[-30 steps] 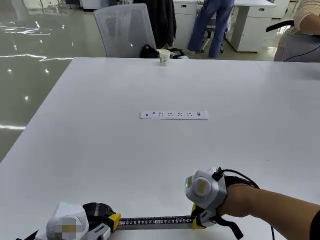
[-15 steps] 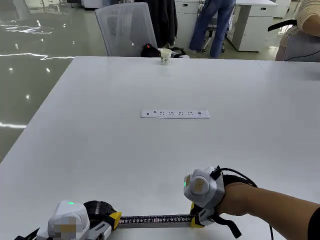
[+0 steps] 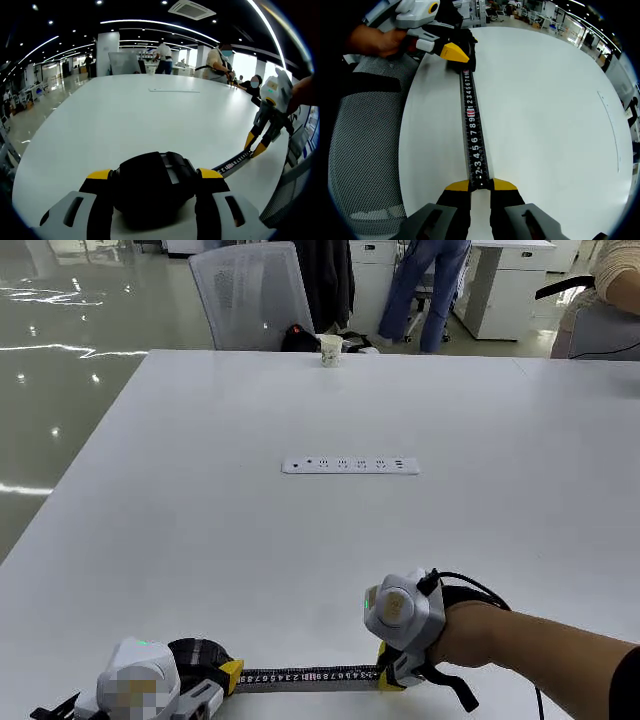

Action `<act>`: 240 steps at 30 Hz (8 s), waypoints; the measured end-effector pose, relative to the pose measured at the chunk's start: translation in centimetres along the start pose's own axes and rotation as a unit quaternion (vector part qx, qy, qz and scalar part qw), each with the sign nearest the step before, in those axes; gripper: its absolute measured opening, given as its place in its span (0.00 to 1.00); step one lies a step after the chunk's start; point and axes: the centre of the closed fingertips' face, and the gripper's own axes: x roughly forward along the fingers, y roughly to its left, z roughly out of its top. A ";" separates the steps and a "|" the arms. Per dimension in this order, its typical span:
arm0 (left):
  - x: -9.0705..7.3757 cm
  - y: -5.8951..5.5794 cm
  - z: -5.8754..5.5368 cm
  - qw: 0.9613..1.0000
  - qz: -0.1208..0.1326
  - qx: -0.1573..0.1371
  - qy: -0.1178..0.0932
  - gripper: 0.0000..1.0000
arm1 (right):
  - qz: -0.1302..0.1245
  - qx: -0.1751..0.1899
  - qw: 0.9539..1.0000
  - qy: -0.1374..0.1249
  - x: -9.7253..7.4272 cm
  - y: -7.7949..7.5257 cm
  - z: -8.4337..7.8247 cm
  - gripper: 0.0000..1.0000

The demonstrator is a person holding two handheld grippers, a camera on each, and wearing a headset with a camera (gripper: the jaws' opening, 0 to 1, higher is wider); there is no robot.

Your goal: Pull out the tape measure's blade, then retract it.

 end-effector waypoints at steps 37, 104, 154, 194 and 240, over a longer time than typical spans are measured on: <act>-0.3 -0.2 0.0 1.000 0.000 0.001 0.000 0.61 | -0.004 -0.001 1.000 -0.002 0.4 0.1 0.9 0.11; -0.1 -0.2 0.0 1.000 -0.006 0.003 -0.001 0.61 | -0.009 -0.006 1.000 -0.014 1.0 0.3 2.7 0.11; -0.1 -0.2 -0.1 1.000 -0.008 0.007 0.001 0.61 | -0.014 -0.004 1.000 -0.022 1.5 0.4 4.3 0.11; -0.2 -0.2 -0.1 1.000 -0.019 0.000 0.001 0.60 | -0.015 0.010 0.999 -0.046 2.0 0.6 5.5 0.11; -0.1 -0.1 0.0 1.000 -0.020 -0.007 0.000 0.60 | -0.003 0.023 0.996 -0.083 2.4 1.0 7.3 0.11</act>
